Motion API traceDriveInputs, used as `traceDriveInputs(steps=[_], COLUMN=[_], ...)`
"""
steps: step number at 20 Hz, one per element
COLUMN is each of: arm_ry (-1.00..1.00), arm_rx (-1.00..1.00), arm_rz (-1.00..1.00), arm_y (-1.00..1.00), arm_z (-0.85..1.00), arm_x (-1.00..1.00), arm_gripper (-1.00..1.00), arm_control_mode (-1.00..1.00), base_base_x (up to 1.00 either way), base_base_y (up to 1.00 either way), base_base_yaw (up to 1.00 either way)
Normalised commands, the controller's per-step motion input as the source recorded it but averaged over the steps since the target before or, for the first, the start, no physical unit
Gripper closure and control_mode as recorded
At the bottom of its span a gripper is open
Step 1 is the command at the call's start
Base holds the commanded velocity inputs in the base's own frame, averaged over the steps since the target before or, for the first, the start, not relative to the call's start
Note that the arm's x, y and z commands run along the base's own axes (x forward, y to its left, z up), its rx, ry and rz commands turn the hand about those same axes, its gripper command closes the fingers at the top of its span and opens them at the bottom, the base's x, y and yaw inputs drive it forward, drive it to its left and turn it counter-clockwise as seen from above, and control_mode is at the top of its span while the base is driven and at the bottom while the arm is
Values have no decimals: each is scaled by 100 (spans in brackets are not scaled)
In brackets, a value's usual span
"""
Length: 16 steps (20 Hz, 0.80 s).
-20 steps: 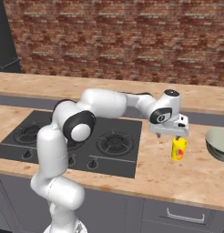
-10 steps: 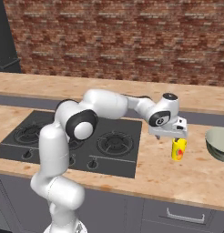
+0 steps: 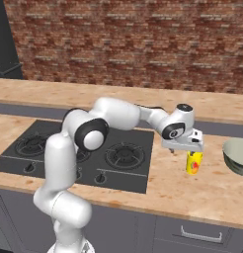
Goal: Pick the cup and bowl from the counter and place them on the counter next to the sink.
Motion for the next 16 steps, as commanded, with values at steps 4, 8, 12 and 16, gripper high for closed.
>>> traceDriveInputs(steps=[4, 8, 12, 16], arm_ry=[0, 0, 6, 9], arm_rx=[0, 0, 0, 0], arm_rz=[0, 0, 0, 0], arm_y=[-16, -14, -8, 0], arm_z=[0, 0, -26, -28], arm_x=[9, 4, 0, 0], arm_gripper=[-100, -100, -100, -100], arm_control_mode=[-100, -100, -100, -100], base_base_x=[0, 0, 0, 0], base_base_y=[0, 0, 0, 0], base_base_yaw=[0, 0, 0, 0])
